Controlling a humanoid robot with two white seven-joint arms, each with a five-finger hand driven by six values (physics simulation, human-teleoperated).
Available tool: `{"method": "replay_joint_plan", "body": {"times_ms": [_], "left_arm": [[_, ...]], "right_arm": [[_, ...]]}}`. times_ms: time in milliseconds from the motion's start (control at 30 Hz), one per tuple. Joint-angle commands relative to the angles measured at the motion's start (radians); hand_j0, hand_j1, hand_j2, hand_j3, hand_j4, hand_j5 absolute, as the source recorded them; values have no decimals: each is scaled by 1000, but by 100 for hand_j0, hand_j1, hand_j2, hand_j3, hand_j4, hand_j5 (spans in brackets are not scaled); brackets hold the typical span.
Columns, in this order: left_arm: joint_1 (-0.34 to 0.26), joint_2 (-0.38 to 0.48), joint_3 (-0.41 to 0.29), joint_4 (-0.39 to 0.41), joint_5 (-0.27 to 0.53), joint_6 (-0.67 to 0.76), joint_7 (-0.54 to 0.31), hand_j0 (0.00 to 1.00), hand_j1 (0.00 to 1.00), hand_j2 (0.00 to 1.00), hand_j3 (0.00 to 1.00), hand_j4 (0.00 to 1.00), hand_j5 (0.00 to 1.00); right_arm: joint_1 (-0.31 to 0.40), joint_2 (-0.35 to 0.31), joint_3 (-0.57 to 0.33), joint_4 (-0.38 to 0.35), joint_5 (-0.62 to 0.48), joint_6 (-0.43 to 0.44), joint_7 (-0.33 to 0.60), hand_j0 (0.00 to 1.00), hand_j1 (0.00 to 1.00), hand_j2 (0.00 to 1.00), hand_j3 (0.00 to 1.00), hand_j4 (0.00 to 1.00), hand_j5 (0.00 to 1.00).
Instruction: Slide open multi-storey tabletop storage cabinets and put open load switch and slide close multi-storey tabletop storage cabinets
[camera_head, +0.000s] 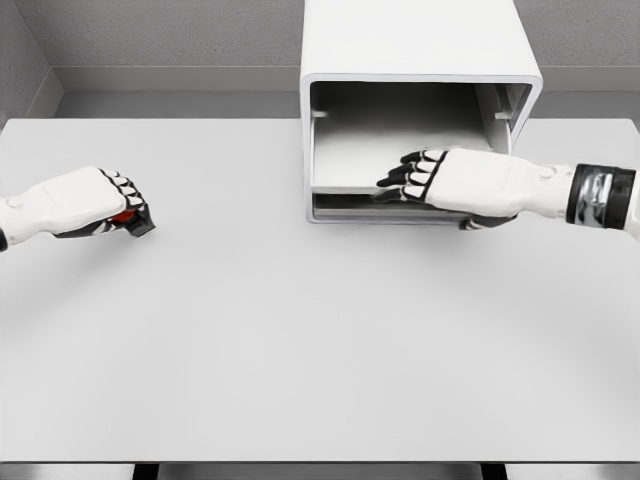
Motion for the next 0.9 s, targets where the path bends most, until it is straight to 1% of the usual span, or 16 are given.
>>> {"method": "replay_joint_plan", "body": {"times_ms": [0, 33, 100, 200, 300, 367, 467, 600, 867], "left_arm": [[0, 9, 1, -26, 5, 1, 0, 49, 49, 49, 49, 49, 49], [0, 9, 1, -29, 5, 1, 2, 49, 49, 49, 49, 49, 49], [0, 12, 1, -49, 5, 1, 0, 49, 49, 49, 49, 49, 49], [0, 20, 1, -71, 5, 1, 0, 49, 49, 49, 49, 49, 49], [-3, 21, 12, -74, 8, 1, 0, 49, 49, 49, 49, 49, 49], [-1, 23, 18, -117, 5, 1, 0, 49, 49, 49, 49, 49, 49], [-1, 23, 16, -132, 5, 1, 0, 49, 49, 49, 49, 49, 49], [0, 26, 16, -161, 4, 1, 0, 49, 49, 49, 49, 49, 49], [0, 27, 16, -180, 4, 1, 0, 49, 49, 49, 49, 49, 49]], "right_arm": [[3, -39, -22, -49, -32, 3, -1, 100, 100, 100, 100, 100, 100], [15, -48, -39, -54, -35, 3, -1, 100, 100, 100, 100, 100, 100], [18, -71, -48, -55, -69, 3, -1, 100, 100, 100, 100, 100, 100], [22, -83, -51, -55, -92, 3, -1, 100, 100, 100, 100, 100, 100], [23, -51, -67, -38, -88, 3, -1, 100, 100, 100, 100, 100, 100], [17, -10, -65, 12, -83, 3, -1, 100, 100, 100, 100, 100, 100], [12, 4, -65, 25, -62, 3, -1, 100, 100, 100, 100, 100, 100], [2, 61, -62, 103, -6, 3, -1, 100, 100, 100, 100, 100, 100], [8, 64, -50, 100, 40, 3, -1, 100, 100, 100, 100, 100, 100]]}}
